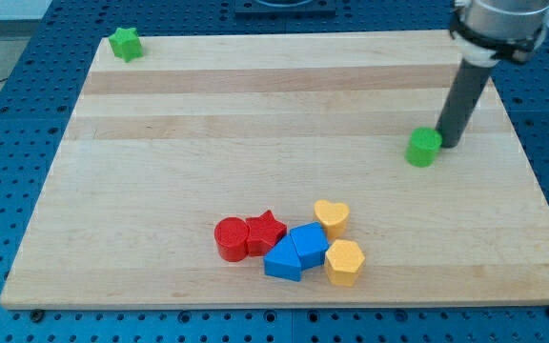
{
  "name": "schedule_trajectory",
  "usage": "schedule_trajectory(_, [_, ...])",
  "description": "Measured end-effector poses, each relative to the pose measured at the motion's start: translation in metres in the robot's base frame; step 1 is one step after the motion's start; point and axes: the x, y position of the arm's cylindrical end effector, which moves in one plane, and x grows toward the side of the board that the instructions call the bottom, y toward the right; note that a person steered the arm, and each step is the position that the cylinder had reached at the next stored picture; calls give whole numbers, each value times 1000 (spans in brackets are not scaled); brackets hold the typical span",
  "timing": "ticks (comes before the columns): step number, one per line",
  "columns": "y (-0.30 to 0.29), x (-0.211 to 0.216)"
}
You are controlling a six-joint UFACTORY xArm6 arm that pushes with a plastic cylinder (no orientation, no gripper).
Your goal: Push green circle towards group of blocks
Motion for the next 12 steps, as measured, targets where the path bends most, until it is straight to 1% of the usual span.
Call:
schedule_trajectory(1, [-29, 28])
schedule_trajectory(2, [-76, 34])
schedule_trajectory(3, [-103, 11])
schedule_trajectory(4, [-131, 11])
schedule_trajectory(5, [-135, 32])
schedule_trajectory(6, [-152, 44])
schedule_trajectory(7, [-169, 27])
schedule_trajectory(8, [-184, -2])
schedule_trajectory(11, [-186, 81])
schedule_trajectory(12, [-186, 77])
